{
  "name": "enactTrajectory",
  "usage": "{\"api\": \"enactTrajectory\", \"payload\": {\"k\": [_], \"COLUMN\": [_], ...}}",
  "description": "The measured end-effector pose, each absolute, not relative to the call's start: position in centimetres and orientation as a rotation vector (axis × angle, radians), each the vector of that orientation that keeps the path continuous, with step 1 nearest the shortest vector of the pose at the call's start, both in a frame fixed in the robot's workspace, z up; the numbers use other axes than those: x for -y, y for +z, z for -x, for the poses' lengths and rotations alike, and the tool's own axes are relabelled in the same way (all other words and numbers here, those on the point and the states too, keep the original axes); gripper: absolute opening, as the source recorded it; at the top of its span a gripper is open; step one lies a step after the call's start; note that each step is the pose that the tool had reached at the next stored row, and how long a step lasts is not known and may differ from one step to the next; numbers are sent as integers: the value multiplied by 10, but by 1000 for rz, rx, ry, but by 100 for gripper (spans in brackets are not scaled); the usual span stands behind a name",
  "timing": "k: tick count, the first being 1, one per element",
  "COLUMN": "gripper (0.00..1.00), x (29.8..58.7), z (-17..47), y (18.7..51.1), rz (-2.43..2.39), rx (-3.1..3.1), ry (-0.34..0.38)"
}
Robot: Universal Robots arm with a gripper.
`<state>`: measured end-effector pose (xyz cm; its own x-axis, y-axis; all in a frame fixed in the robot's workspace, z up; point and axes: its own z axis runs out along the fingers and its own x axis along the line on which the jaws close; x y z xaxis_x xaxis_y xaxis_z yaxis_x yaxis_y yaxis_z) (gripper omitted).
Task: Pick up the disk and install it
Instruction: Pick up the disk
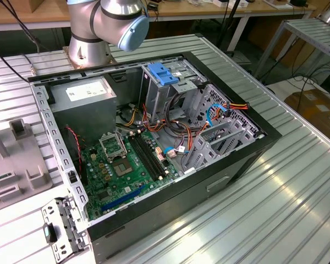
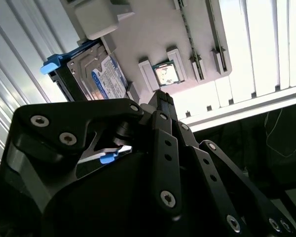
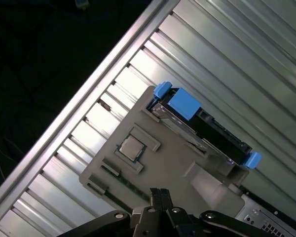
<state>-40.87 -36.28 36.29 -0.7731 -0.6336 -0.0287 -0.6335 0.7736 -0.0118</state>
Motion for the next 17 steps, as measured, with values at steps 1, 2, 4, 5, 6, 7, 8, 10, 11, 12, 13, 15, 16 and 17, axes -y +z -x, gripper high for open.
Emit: {"api": "enactTrajectory", "payload": {"k": [1,2,4,5,6,7,8,10,11,12,13,15,16,17], "gripper": [11,11,11,11,11,11,11,11,11,11,11,11,11,11], "x": [363,363,363,363,363,363,363,363,363,363,363,363,363,363], "z": [409,409,409,409,409,409,409,409,409,409,409,409,409,409], "y": [363,363,363,363,363,363,363,363,363,363,363,363,363,363], "rz": [1055,1062,1076,1086,1092,1099,1106,1118,1124,1131,1137,1151,1156,1162], "rx": [-2926,-2924,-2918,-2915,-2913,-2910,-2908,-2903,-2900,-2898,-2895,-2890,-2888,-2885], "ry": [-2,-2,-2,-2,-2,-1,-1,-1,-1,-1,-1,-1,0,0]}}
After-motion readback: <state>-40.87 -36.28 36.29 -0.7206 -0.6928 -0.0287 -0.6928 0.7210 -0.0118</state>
